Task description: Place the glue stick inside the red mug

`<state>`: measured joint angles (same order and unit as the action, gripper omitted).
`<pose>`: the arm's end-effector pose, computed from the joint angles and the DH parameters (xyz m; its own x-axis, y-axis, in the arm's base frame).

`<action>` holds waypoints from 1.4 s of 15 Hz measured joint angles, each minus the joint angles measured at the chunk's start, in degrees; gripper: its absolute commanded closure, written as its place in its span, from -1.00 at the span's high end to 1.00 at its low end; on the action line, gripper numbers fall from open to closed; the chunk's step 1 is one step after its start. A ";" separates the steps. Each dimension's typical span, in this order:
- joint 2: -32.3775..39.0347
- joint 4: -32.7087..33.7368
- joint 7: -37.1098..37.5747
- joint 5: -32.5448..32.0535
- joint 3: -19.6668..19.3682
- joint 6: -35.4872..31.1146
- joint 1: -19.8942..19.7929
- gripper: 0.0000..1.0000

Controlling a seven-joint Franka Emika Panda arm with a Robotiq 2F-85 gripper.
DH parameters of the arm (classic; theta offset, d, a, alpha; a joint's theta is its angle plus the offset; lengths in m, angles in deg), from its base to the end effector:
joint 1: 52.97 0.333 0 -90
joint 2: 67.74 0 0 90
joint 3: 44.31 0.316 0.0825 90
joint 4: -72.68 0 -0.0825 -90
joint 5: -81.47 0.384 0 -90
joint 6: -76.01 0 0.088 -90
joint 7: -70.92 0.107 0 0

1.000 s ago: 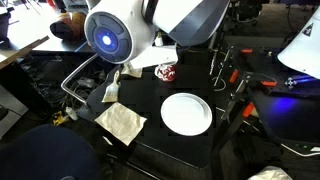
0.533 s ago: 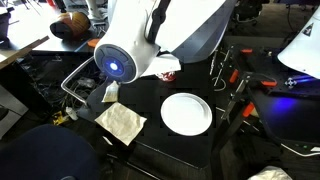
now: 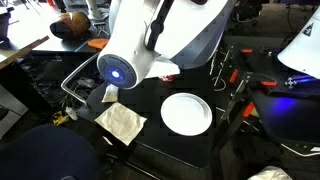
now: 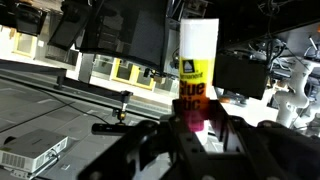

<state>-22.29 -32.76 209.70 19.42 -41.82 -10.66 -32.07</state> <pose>0.5299 0.1217 0.1010 0.2636 -0.2145 0.9405 -0.9624 0.0082 0.2716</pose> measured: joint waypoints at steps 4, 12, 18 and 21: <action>1.86 0.63 3.86 -0.04 0.00 0.00 0.00 -0.84; 4.99 1.95 8.40 0.07 0.00 0.00 -0.69 -0.84; 7.22 2.82 9.17 0.45 0.00 -0.10 -2.52 -0.84; 8.14 3.60 9.17 0.55 0.03 -0.14 -3.01 0.29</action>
<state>-14.15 -29.16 218.87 19.97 -41.79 -10.80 -35.08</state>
